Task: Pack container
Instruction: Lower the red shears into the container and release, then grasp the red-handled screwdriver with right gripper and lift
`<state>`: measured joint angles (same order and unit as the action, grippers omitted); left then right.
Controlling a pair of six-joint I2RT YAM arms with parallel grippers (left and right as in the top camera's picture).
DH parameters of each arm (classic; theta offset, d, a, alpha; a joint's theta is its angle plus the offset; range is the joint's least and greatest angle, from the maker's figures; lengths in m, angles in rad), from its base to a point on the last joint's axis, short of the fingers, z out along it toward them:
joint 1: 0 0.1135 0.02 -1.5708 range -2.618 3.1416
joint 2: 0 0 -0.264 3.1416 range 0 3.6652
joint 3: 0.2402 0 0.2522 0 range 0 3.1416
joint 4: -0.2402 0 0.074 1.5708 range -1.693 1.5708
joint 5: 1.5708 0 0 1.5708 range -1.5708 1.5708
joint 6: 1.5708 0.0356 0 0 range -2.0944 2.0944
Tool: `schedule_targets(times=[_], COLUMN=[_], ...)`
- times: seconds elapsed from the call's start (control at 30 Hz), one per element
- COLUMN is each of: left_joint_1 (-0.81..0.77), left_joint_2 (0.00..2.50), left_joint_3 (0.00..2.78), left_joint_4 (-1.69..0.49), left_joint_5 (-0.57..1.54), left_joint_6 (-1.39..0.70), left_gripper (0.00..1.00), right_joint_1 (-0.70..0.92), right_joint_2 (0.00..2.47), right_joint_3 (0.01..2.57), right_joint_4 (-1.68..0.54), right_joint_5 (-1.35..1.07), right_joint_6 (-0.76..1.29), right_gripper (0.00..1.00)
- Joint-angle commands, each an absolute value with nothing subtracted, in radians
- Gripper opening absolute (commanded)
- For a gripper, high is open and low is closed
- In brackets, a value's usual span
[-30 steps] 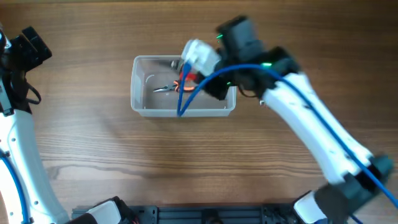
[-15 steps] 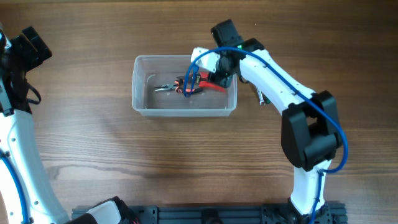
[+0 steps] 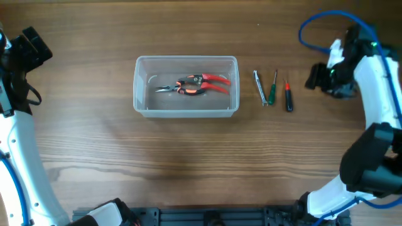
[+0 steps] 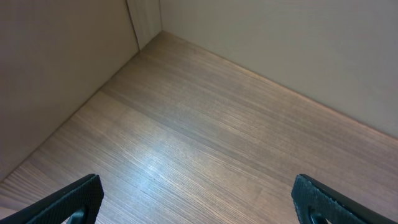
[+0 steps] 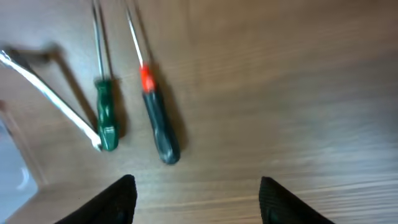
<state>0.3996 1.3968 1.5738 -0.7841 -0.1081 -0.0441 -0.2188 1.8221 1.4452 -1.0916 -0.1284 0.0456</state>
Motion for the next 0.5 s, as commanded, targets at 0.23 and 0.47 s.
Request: schedule_targets(times=[0.23,0.47], left_joint_1=[0.403,0.403], left_joint_2=[1.401,1.401], left_joint_3=[1.577,1.577], left_joint_4=[-0.782,-0.782], left_joint_5=[-0.114,-0.114], left_joint_6=[-0.057,-0.057], left_gripper=[1.0,1.0], right_joint_1=[-0.094,-0.094], right_joint_2=[1.89,2.034], right_joint_3=[1.267,1.263], right_joint_4=[-0.807,-0.781], right_joint_5=[-0.1,-0.101], right_joint_6=[0.029,0.056], right_gripper=[0.56,0.33])
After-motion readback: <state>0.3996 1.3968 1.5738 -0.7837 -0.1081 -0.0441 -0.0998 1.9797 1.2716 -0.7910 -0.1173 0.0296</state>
